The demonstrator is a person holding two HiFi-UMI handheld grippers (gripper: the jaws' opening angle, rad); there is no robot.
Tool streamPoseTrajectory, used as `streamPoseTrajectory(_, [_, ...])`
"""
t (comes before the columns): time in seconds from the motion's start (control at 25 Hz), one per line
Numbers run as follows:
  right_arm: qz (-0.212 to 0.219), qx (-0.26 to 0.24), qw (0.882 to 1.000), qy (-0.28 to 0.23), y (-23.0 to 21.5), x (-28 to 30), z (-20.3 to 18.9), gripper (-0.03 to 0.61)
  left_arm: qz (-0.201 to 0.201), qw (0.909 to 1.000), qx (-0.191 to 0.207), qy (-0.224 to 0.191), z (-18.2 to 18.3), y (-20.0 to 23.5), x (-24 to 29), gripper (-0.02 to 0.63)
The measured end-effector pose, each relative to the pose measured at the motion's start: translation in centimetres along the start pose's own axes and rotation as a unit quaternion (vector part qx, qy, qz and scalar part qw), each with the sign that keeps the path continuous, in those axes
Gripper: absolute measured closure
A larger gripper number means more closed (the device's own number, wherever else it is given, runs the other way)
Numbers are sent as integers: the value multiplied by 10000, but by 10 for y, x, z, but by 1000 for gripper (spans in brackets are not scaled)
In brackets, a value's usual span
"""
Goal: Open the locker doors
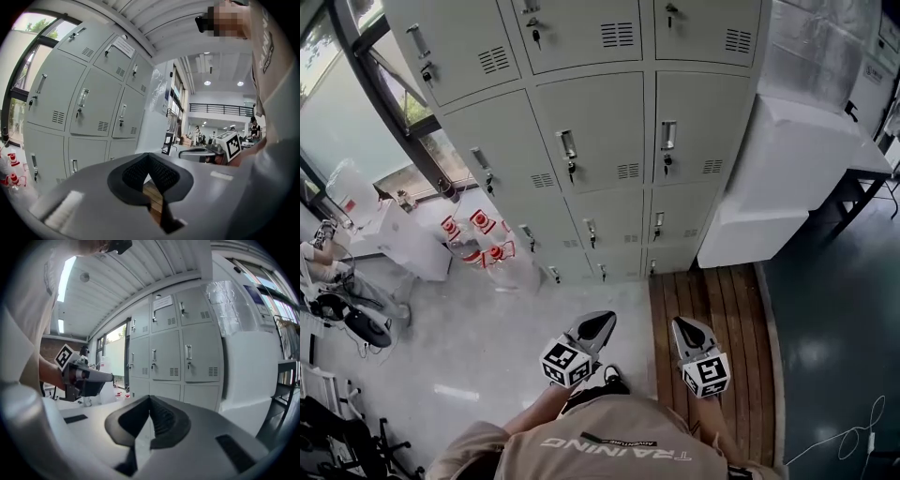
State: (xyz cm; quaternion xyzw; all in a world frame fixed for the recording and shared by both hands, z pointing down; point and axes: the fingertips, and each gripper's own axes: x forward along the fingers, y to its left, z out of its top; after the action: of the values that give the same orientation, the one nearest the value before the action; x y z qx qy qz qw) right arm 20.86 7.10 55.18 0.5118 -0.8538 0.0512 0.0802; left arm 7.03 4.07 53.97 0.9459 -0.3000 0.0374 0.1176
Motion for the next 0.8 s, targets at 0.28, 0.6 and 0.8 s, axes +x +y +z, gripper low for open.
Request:
streamPoseTrajectory(0.28, [-575,733,9932,-695,-24,64,40,568,-282,9996,26,62,11,65,18,607])
streamPoseTrajectory(0.6, [-634,676,9951,-342,-40,103,26,568,-228,9997,-17,77,25,118,39,607])
streamPoseTrajectory(0.8, [-498,940,9927,-563,-81,142,33,568,-95,9996,-153,206,27,149,71,607])
